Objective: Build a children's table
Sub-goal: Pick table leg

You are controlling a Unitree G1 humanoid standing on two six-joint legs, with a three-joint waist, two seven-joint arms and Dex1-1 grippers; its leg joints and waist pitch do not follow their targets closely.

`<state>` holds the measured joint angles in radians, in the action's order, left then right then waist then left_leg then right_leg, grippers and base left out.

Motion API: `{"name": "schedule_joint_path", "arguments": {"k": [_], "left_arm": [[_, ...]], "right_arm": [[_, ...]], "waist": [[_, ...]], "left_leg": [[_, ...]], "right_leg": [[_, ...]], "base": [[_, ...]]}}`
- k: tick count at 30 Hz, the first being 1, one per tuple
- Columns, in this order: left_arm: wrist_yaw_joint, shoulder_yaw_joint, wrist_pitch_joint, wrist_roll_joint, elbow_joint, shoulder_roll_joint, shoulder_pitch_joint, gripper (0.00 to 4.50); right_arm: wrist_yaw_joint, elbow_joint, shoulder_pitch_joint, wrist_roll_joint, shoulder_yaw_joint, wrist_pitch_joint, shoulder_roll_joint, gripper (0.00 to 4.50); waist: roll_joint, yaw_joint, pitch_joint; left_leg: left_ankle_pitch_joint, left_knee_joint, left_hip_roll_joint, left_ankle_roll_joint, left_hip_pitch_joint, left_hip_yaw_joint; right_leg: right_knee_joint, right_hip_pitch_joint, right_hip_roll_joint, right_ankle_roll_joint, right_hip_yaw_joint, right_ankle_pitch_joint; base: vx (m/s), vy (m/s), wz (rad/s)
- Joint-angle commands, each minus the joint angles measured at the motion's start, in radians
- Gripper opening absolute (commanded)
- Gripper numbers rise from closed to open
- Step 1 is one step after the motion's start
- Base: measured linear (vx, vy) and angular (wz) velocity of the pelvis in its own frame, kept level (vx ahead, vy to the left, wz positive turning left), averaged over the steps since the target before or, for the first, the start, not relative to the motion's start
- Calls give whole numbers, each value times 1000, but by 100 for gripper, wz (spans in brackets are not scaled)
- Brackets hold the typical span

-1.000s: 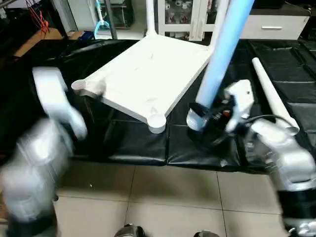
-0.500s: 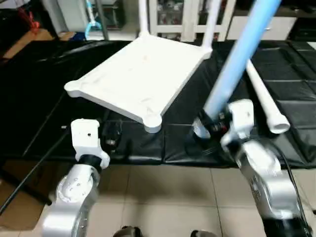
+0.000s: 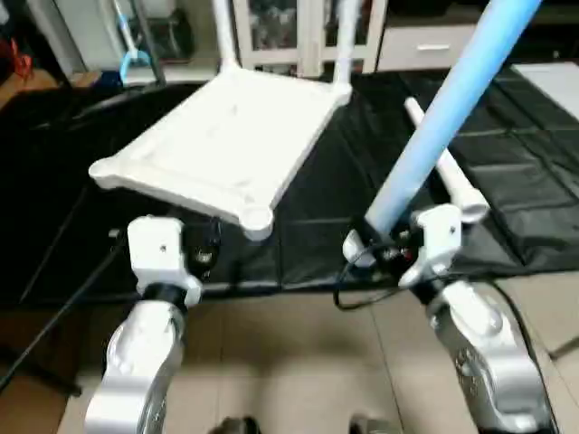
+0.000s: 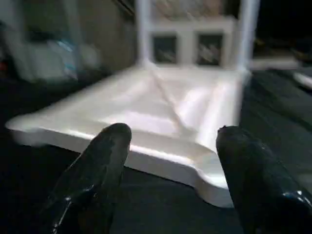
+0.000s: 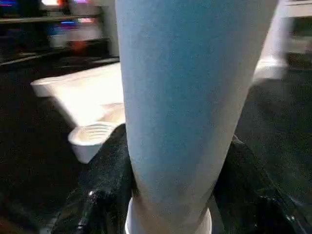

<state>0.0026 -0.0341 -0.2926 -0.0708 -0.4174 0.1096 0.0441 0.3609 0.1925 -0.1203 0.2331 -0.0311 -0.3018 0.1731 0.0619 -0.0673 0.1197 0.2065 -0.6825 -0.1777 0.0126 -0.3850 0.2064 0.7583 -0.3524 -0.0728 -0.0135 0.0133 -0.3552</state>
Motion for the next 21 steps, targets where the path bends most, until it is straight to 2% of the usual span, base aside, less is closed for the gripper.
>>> {"name": "schedule_joint_path", "arguments": {"k": [1, 2, 3, 4, 5, 6, 7, 8, 9, 10, 11, 12, 13, 14, 15, 16, 17, 18, 19, 20, 21], "left_arm": [[-10, -3, 2, 17, 6, 15, -6, 321], [-10, -3, 11, 20, 7, 14, -3, 321], [-12, -2, 17, 22, 9, 12, -2, 321], [-10, 1, 30, 27, 11, 9, 2, 321], [-8, 2, 38, 30, 12, 8, 4, 321], [-8, 3, 41, 30, 15, 7, 6, 321], [-8, 5, 46, 29, 17, 7, 6, 321], [-3, 7, 50, 28, 19, 6, 6, 321], [-1, 9, 55, 26, 20, 4, 6, 321], [-1, 10, 56, 25, 21, 4, 6, 321], [2, 13, 62, 28, 23, 3, 6, 321], [6, 16, 63, 32, 26, 2, 5, 321], [5, 19, 66, 33, 31, 2, 4, 321], [4, 20, 66, 32, 31, 2, 3, 321], [3, 21, 68, 32, 34, 3, 3, 321], [1, 22, 72, 32, 35, 3, 3, 321], [0, 25, 75, 32, 37, 2, 2, 321], [0, 27, 76, 32, 38, 2, 1, 321], [-2, 30, 78, 34, 41, 2, -1, 321], [-3, 31, 78, 34, 42, 2, -2, 321], [-5, 32, 80, 35, 46, 2, -3, 321]], "right_arm": [[10, 23, -1, 8, -3, -6, -6, 186], [11, 23, 1, 10, -1, -7, -8, 186], [10, 23, 2, 13, 1, -7, -9, 186], [3, 23, 5, 18, 6, -11, -15, 186], [-3, 24, 8, 23, 9, -14, -18, 186], [-10, 22, 10, 19, 12, -12, -19, 186], [-23, 18, 11, 10, 17, -5, -20, 186], [-42, 13, 11, -6, 25, 9, -22, 186], [-64, 8, 9, -10, 41, 21, -31, 186], [-73, 6, 8, -11, 48, 26, -34, 186], [-100, 0, 2, -11, 70, 38, -42, 186], [-117, -6, -5, -13, 84, 48, -44, 186], [-115, -12, -13, -15, 91, 60, -40, 186], [-114, -13, -14, -15, 92, 61, -39, 186], [-106, -15, -17, -14, 92, 63, -35, 186], [-95, -17, -19, -10, 90, 60, -31, 186], [-78, -17, -22, -5, 83, 53, -24, 186], [-66, -15, -23, -2, 77, 47, -18, 186], [-40, -13, -28, 4, 63, 37, -8, 186], [-31, -13, -30, 6, 59, 34, -5, 186], [-11, -11, -34, 11, 49, 28, 2, 186]], "waist": [[-26, -18, -28], [-23, -27, -23], [8, -33, -43], [21, -13, -52], [41, 23, -62], [50, 58, -74], [49, 77, -64], [42, 78, -59], [18, 85, -64], [-19, 63, -70], [-36, 51, -85], [-15, 27, -80], [-9, 28, -73], [8, 27, -78], [12, 31, -76], [69, 76, -81], [81, 98, -58], [86, 129, -87], [81, 140, -98], [77, 147, -97], [73, 148, -97]], "left_leg": [[162, -61, 68, -57, -28, -123], [201, -32, 56, -54, -6, -119], [287, 52, 33, -48, 101, -108], [298, 96, 14, -48, 145, -110], [404, 172, -54, -103, 219, -157], [412, 198, -121, -174, 244, -213], [425, 209, -129, -272, 210, -218], [435, 206, -118, -291, 202, -204], [420, 182, -58, -288, 178, -158], [354, 101, 70, -248, 96, -74], [263, 39, 108, -247, 50, -67], [134, -44, 73, -203, -27, -108], [78, -60, 57, -141, -63, -132], [41, -44, 43, -116, -65, -140], [1, -4, 36, -112, -58, -138], [-76, 120, 19, -120, 44, -143], [167, 156, -11, -137, 70, -191], [425, 184, -99, -200, 149, -277], [387, 169, -112, -302, 175, -299], [321, 163, -109, -357, 174, -299], [259, 159, -104, -401, 170, -290]], "right_leg": [[-282, 104, -111, 99, -186, -992], [-276, 94, -82, 119, -189, -884], [-257, 53, -15, 205, -156, -635], [-234, 48, 11, 235, -121, -461], [-159, -16, 43, 256, -49, -251], [-74, -55, 19, 181, -6, -54], [-45, -55, -3, 80, 14, 26], [-55, -56, -14, 57, 16, 50], [-125, -32, -36, 66, 0, 105], [-228, 78, -60, 151, -86, -50], [-254, 142, -86, 219, -140, -121], [-281, 198, -175, 339, -199, -207], [-274, 204, -151, 396, -186, -135], [-271, 203, -140, 405, -160, -102], [-269, 189, -102, 385, -120, -89], [-235, 118, 32, 212, 22, -111], [-188, 66, 62, 169, 43, -183], [-62, 5, 45, 91, 29, -132], [-23, -39, 23, -6, 21, -51], [-11, -58, 14, -44, 20, -20], [-3, -70, 6, -69, 19, 10]], "base": [[178, -134, 13], [86, -9, 36], [-38, -16, 59], [-38, -16, 59], [-20, -21, 43], [58, 15, 19], [58, 15, 19], [91, 38, 8], [110, 3, 17], [110, 3, 17], [143, 2, 21], [157, 36, 17], [157, 36, 17], [152, 50, 13], [155, 52, 4], [155, 52, 4], [169, 86, -2], [180, 79, 4], [180, 79, 4], [170, 41, 6], [161, 18, -1]]}}
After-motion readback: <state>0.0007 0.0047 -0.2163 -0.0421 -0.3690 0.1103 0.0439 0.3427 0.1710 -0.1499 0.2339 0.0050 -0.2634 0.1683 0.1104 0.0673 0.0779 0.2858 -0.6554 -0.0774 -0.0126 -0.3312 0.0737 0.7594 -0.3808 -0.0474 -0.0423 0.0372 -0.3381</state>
